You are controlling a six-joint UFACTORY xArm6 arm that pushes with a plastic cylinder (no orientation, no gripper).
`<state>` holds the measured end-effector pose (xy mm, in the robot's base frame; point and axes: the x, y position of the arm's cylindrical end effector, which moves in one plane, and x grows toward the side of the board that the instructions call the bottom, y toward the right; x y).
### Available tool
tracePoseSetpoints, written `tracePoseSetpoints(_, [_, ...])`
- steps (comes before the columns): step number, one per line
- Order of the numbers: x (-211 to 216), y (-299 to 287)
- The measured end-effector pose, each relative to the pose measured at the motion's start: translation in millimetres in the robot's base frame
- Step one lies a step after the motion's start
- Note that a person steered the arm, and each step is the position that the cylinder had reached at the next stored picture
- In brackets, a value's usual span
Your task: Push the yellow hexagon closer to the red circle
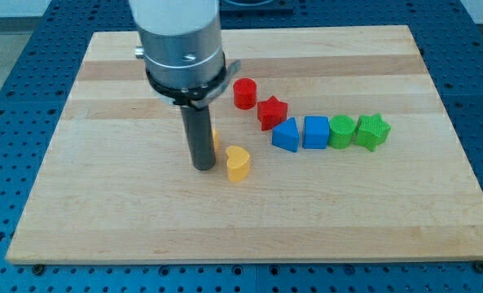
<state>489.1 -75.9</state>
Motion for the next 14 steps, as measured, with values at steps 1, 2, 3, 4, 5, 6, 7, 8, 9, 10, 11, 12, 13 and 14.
tracePoseSetpoints(1, [-11.1,-3.6])
tracePoseSetpoints(2, [-14.4,-10.9])
tracePoseSetpoints(3, [-16.3,-33.4])
tracePoseSetpoints(4, [-17.2,-31.1])
tracePoseSetpoints(5, [-17.9,-11.5])
tracePoseSetpoints(6, [-31.2,-7.6])
tracePoseSetpoints(7, [-38.9,-7.6])
tracePoseSetpoints(8, [-48.6,-7.6])
tracePoseSetpoints(9, [-59.8,-7.6])
tracePoseSetpoints(10, [-65.1,-7.4])
tracePoseSetpoints(11, [-65.4,-7.1])
tracePoseSetpoints(12, [-65.5,-7.1])
tracePoseSetpoints(13, [-72.2,-9.8])
tracePoseSetpoints(14, [-76.8,-26.8])
